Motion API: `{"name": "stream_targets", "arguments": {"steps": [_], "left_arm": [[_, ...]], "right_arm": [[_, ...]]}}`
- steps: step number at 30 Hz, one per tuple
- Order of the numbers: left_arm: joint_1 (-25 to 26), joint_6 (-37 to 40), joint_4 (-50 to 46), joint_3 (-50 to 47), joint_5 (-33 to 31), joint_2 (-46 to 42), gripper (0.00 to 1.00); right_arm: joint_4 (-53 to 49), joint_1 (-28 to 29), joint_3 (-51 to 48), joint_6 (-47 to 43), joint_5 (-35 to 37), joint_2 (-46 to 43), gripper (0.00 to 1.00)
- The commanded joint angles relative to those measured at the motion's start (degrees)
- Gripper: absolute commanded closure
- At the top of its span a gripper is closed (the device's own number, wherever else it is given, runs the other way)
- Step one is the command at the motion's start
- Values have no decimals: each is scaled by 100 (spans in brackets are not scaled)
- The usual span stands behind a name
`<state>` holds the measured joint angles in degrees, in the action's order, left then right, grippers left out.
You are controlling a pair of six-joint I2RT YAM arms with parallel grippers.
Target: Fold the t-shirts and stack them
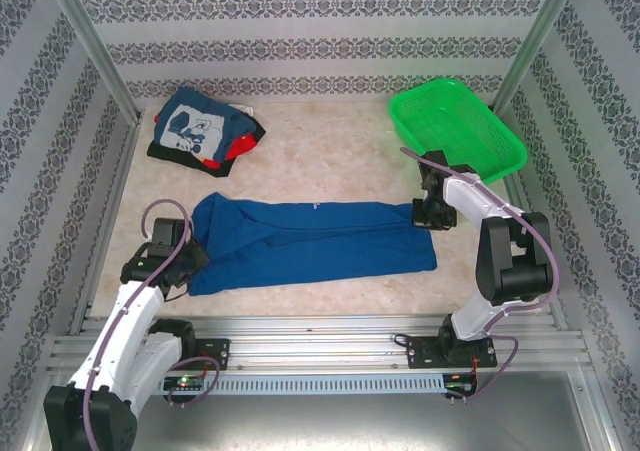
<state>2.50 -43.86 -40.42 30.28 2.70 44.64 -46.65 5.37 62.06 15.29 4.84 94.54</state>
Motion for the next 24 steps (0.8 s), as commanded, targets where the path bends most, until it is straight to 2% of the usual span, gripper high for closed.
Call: {"name": "stream_targets", "arguments": {"steps": [1, 7, 9, 11, 12, 13, 14, 16, 20, 24], "left_arm": [[-53, -140, -271, -76, -207, -24, 100], [-48, -273, -256, -267, -182, -32, 100], [-54, -290, -260, -292, -167, -65, 100], [-52, -321, -248, -304, -134, -111, 81], [-54, -329, -239, -296, -114, -130, 76], [-49, -358, -254, -258, -108, -150, 68], [-49, -378, -303, -162, -134, -173, 55], [-48, -365, -472, 111, -273, -201, 43], [-49, -185, -627, 883, -562, -61, 27], [-48, 25, -516, 1574, -429, 905, 24]], "right_arm": [[-12, -10, -103, 131, 150, 88, 100], [3, 16, -175, 168, 194, 170, 100], [-18, 17, -196, 192, 201, 208, 94], [-51, 21, -200, 197, 202, 253, 84], [-80, 18, -193, 200, 206, 253, 80], [-111, 23, -198, 218, 266, 221, 72], [-114, 20, -220, 241, 367, 139, 66], [-124, 10, -241, 255, 436, -98, 59], [-207, 44, -230, 301, 518, -652, 47], [-48, 254, -118, 278, 431, -1284, 45]]}}
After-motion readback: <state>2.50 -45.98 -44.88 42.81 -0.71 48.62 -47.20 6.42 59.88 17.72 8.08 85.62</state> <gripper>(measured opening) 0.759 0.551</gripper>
